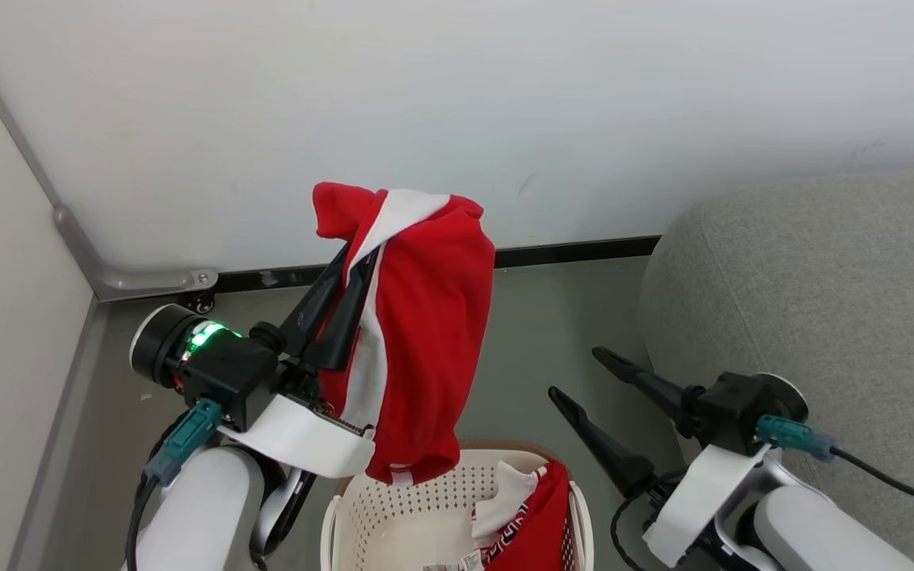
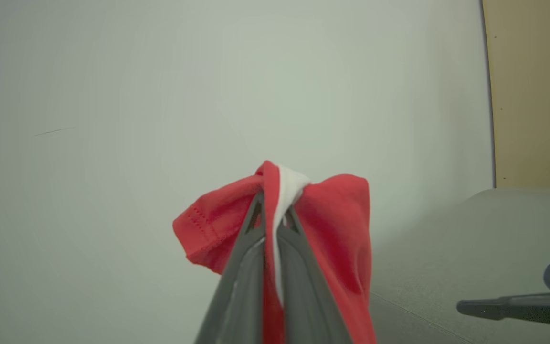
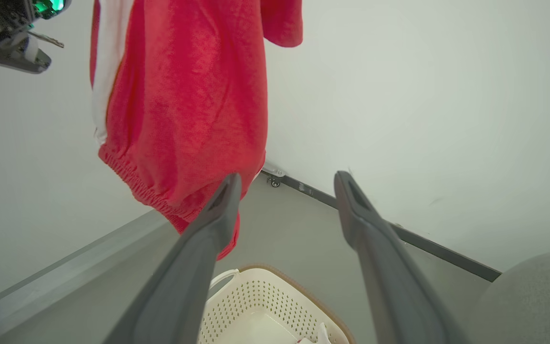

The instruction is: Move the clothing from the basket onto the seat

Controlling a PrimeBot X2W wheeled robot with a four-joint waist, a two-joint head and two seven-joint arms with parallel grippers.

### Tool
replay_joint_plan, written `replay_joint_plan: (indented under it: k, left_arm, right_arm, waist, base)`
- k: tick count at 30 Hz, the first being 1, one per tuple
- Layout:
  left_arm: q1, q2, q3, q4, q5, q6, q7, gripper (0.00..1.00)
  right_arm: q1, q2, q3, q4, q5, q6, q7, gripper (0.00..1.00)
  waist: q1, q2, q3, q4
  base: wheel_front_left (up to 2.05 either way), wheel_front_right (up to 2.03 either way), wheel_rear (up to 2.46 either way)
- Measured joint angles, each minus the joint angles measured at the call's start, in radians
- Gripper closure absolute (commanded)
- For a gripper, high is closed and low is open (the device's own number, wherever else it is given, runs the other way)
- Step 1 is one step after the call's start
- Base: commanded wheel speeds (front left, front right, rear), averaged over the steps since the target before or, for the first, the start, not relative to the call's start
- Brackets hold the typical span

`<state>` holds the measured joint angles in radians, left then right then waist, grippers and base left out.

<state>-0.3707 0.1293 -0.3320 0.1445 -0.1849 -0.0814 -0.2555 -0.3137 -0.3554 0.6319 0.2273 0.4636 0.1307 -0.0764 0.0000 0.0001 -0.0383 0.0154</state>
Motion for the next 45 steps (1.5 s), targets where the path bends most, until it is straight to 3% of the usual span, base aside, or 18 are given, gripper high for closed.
replay_joint_plan:
  k: [8,27,35,45]
  left_arm:
    - [0.000,0.028,-0.048,-0.040,-0.013,-0.034,0.000,1.00]
    - [-0.007,0.091,-0.206,-0.119,-0.059,-0.047,0.000,1.00]
    - [-0.038,0.096,-0.260,-0.132,-0.093,-0.048,0.000,1.00]
    - [-0.046,0.112,-0.274,-0.115,-0.120,-0.048,0.000,1.00]
  right_arm:
    - [-0.061,-0.091,0.081,-0.063,0.092,0.000,0.052,0.00]
    - [-0.214,-0.249,0.314,-0.211,0.354,0.000,0.157,0.00]
    - [-0.317,-0.293,0.410,-0.247,0.365,0.000,0.173,0.00]
    - [-0.419,-0.294,0.554,-0.253,0.325,0.000,0.169,0.00]
  waist:
    - [0.0000,0.0000,-0.005,0.004]
    - [0.0000,0.0000,0.017,0.021]
    - [0.0000,0.0000,0.029,0.028]
    - [-0.0001,0.0000,0.041,0.030]
  base:
    - [0.00,0.00,0.00]
    - [0.00,0.00,0.00]
    - [0.00,0.00,0.00]
    - [0.00,0.00,0.00]
